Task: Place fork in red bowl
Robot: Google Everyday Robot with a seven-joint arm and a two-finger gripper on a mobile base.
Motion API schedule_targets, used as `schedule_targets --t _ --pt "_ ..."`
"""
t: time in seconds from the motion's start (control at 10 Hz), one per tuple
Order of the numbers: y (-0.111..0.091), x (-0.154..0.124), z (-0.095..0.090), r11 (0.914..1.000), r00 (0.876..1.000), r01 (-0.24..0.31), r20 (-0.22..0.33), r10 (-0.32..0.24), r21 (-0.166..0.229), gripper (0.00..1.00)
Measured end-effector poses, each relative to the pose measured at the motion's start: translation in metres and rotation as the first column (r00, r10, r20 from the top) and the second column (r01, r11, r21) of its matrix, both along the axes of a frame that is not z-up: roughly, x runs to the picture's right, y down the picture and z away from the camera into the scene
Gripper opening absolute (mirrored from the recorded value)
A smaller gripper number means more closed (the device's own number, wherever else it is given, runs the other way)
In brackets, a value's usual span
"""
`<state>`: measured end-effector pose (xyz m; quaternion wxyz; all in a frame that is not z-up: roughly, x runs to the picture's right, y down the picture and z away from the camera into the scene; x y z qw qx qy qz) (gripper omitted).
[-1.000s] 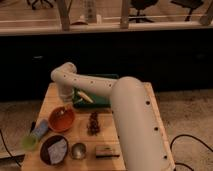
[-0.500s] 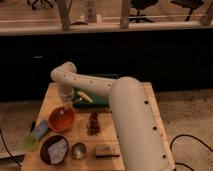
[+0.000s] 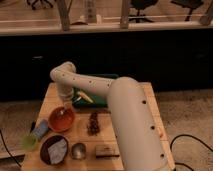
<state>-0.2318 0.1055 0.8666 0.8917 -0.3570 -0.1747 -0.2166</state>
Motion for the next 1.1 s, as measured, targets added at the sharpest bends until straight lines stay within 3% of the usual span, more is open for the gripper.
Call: schedule_targets --t 0.6,1.1 --pt "0.002 0.000 -0.011 1.0000 1.000 -0.001 -0.008 0.001 0.009 0.79" --pt "0.001 -0.002 -0.016 0.9998 1.000 0.012 -0.005 -0.012 0.018 0.80"
